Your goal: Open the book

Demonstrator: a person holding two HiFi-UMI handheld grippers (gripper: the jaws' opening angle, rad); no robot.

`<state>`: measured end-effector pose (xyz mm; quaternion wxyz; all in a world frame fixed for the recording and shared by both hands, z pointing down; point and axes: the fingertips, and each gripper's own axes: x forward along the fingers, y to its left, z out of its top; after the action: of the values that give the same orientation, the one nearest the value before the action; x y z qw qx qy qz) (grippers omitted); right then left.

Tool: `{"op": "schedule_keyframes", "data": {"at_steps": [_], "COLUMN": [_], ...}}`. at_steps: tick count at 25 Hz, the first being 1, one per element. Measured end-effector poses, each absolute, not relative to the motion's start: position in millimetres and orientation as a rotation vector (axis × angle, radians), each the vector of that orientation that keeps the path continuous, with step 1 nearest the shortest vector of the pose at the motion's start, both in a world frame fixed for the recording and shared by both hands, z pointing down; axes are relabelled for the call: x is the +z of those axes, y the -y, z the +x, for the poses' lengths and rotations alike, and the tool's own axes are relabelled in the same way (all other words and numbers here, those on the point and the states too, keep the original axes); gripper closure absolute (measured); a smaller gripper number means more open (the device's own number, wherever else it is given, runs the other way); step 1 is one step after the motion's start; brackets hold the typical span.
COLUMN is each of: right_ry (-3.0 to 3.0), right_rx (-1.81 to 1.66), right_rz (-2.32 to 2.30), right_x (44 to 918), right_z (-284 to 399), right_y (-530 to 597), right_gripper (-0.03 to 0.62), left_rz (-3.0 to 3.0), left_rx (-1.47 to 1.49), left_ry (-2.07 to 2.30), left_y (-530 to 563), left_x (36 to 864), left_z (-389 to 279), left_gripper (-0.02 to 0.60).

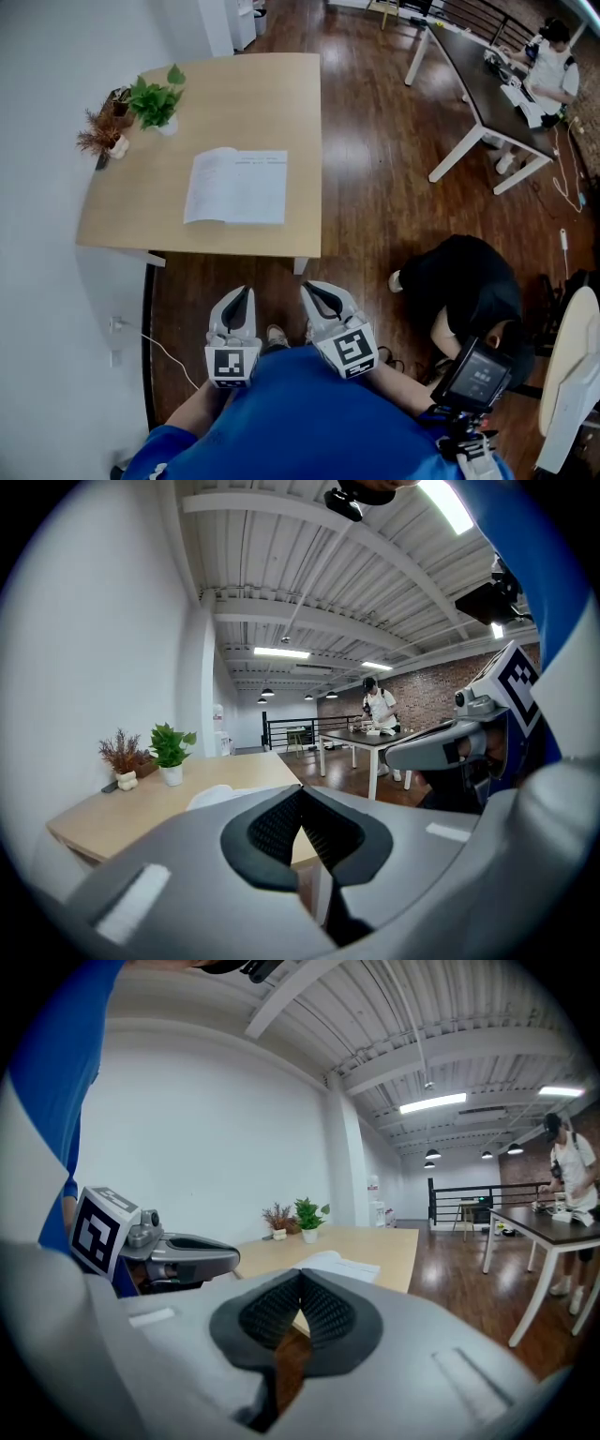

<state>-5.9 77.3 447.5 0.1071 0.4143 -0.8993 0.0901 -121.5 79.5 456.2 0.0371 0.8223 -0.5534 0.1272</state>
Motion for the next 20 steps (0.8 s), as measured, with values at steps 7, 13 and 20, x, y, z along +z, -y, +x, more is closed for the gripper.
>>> {"op": "schedule_keyframes", "data": {"at_steps": [7,13,20], "right_ry": [2.646,2.646,2.651], "right_rx": [0.269,0.270,0.250], "right_rz": [1.215,1.209,1.211], "right_x": [447.7,449.7,449.4], "right_z": [-4.3,-4.7,-3.7], "right_y": [-73.9,-65.8,-55.5], "right_gripper": [0.592,0.592,0.592], "left_rz": [2.534,2.529,2.534], "left_rx": [0.418,0.425,0.441], "left_ry": [1.684,1.681,1.674], "left_y": [-74.6,-66.7,-55.9], "left_x": [454.9,458.2,459.0], "left_z": [-117.1,-118.2,-116.3], "left_gripper": [0.575,0.575,0.575]}}
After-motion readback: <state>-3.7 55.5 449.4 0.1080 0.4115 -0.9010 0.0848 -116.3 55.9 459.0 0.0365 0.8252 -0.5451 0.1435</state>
